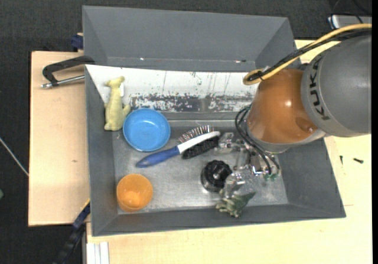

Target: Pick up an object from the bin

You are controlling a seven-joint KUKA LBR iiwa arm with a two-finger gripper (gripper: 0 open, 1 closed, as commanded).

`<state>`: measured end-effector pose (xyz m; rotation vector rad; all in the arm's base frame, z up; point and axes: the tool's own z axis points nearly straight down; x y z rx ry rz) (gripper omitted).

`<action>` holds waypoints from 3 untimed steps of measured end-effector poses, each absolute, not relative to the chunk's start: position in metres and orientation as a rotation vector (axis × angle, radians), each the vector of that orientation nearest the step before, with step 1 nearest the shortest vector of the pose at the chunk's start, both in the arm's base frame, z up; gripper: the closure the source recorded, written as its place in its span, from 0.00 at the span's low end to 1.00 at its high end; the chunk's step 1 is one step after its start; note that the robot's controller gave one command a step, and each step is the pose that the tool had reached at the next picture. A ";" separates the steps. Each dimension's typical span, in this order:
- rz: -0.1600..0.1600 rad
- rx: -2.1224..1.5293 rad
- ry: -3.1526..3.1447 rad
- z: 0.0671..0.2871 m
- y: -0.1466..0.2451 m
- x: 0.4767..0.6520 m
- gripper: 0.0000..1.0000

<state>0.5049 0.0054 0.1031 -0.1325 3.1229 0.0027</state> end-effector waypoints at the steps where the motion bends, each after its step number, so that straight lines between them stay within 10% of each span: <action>1: 0.001 0.166 3.131 0.118 -0.017 0.496 0.00; 3: 0.008 0.837 3.029 0.073 -0.040 0.531 0.00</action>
Offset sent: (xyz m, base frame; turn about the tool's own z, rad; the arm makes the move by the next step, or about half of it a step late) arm -0.0100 -0.0231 0.0143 0.1906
